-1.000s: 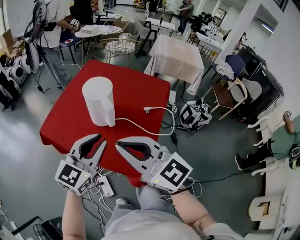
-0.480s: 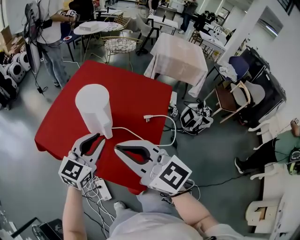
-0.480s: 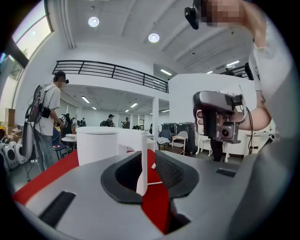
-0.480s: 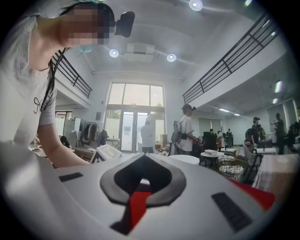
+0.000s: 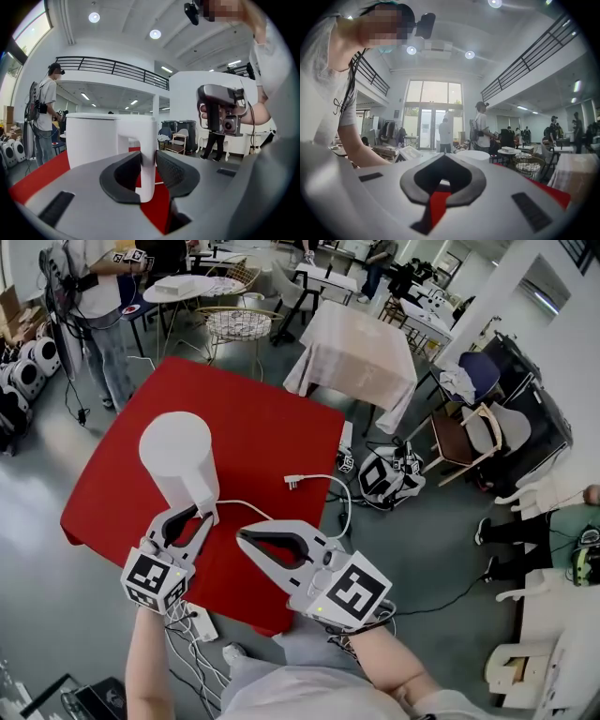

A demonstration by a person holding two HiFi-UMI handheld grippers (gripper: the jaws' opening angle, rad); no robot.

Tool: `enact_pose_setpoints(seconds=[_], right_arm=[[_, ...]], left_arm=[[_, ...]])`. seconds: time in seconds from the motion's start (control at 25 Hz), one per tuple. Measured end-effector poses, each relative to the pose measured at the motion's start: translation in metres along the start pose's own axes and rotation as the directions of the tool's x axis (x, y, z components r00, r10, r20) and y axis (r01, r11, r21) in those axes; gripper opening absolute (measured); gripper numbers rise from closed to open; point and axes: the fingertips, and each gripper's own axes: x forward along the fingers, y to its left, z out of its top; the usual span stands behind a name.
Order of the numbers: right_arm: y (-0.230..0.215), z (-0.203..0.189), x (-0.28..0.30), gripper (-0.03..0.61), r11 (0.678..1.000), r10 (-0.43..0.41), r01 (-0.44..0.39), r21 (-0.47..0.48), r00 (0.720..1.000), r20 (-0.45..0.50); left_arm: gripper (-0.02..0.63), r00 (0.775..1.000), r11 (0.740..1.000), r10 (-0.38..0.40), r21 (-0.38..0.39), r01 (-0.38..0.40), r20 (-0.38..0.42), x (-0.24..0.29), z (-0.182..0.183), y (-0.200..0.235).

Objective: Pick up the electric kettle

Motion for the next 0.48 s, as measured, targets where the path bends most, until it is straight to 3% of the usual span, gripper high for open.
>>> enact_pose_setpoints(seconds=[0.48], right_arm=[[-0.015,-0.009,-0.013,0.008,1.000,-0.018,0.018,0.003,1.000,-0.021]], left_arm=[[0.115,1.000,0.999,-0.019,-0.037,0.020,0.025,0.021,0.000,-0.002]])
